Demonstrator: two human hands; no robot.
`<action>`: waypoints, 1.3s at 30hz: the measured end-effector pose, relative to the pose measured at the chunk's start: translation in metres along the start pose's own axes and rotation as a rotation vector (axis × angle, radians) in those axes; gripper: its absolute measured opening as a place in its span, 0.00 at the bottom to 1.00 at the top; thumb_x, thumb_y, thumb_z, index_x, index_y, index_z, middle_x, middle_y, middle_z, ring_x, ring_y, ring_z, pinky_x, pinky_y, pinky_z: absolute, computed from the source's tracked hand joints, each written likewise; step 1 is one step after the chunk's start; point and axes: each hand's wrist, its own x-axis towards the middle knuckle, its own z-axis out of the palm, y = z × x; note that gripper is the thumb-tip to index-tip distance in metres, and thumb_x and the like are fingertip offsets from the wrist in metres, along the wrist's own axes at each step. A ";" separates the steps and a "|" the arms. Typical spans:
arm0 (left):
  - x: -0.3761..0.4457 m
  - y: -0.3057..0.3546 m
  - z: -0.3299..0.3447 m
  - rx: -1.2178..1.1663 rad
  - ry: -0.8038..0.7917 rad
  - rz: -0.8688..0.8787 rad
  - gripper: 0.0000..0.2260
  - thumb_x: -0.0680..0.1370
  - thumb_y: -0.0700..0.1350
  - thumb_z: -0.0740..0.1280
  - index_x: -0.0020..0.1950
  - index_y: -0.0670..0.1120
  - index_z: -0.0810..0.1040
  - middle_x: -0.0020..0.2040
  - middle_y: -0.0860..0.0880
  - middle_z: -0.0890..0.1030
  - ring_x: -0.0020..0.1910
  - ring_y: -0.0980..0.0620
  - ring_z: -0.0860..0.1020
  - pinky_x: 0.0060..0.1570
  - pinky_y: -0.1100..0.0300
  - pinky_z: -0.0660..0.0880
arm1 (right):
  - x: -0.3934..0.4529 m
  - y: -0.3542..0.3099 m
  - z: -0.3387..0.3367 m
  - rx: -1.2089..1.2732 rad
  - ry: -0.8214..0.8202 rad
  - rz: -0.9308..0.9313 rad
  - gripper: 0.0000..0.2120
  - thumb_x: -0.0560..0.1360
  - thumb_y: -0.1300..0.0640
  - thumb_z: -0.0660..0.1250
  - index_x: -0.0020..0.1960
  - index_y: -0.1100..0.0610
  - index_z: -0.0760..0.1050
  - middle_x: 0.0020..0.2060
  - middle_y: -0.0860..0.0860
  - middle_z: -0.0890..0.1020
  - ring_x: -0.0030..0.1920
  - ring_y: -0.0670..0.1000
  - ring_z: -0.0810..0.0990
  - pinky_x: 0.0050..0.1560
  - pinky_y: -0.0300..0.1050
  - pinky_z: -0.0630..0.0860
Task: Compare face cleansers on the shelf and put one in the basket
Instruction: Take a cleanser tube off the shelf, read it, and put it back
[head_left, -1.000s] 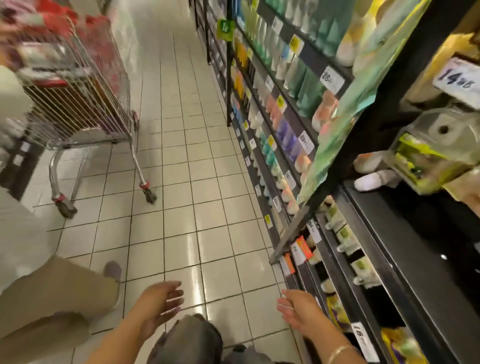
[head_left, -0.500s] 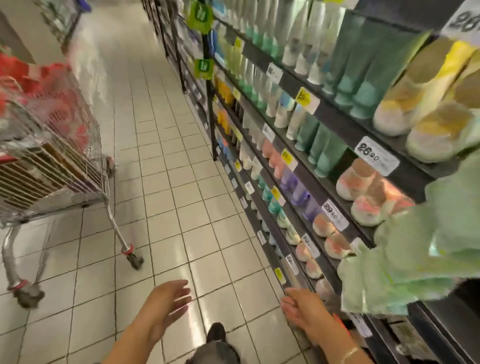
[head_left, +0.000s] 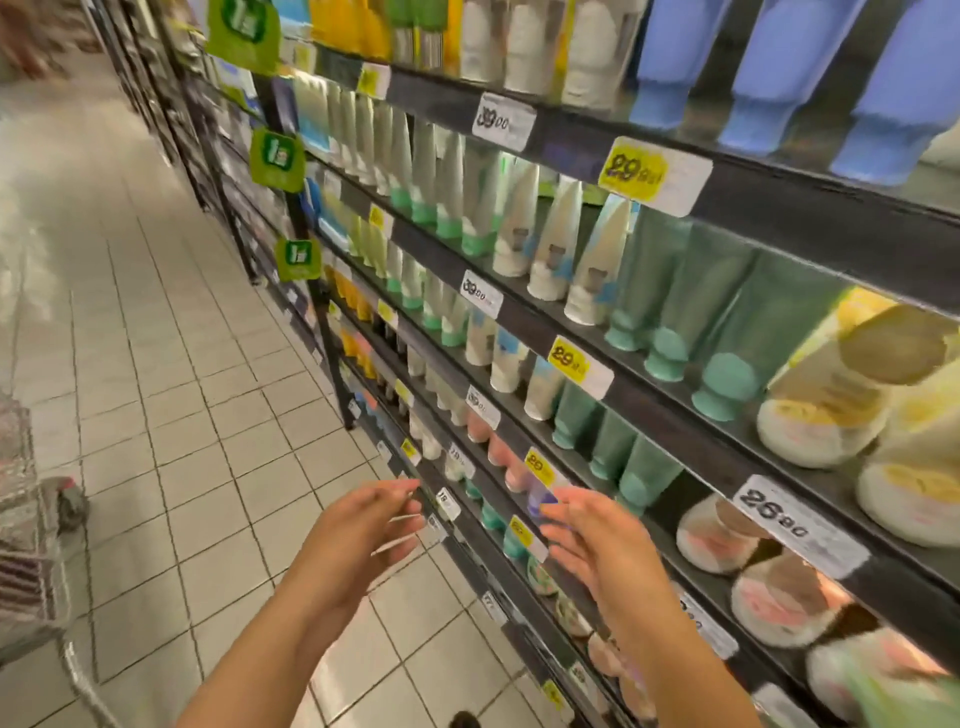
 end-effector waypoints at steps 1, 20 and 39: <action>0.009 0.014 0.009 0.001 -0.042 0.028 0.07 0.78 0.42 0.64 0.47 0.46 0.82 0.37 0.49 0.82 0.41 0.51 0.81 0.49 0.56 0.76 | 0.002 -0.016 0.006 0.016 -0.033 -0.074 0.05 0.73 0.61 0.66 0.45 0.55 0.81 0.38 0.52 0.85 0.37 0.48 0.83 0.37 0.38 0.78; 0.099 0.193 0.165 -0.033 -0.902 0.299 0.10 0.63 0.47 0.70 0.42 0.49 0.85 0.37 0.49 0.82 0.38 0.53 0.82 0.37 0.64 0.79 | -0.009 -0.188 0.058 -0.052 0.259 -1.052 0.14 0.68 0.42 0.69 0.50 0.49 0.82 0.43 0.54 0.85 0.42 0.50 0.83 0.44 0.38 0.78; 0.060 0.223 0.250 0.250 -1.265 0.281 0.20 0.76 0.41 0.67 0.67 0.49 0.71 0.65 0.54 0.74 0.64 0.58 0.71 0.69 0.54 0.65 | -0.029 -0.277 0.029 -0.275 0.974 -1.089 0.17 0.76 0.57 0.64 0.62 0.45 0.67 0.53 0.46 0.76 0.49 0.39 0.77 0.45 0.30 0.73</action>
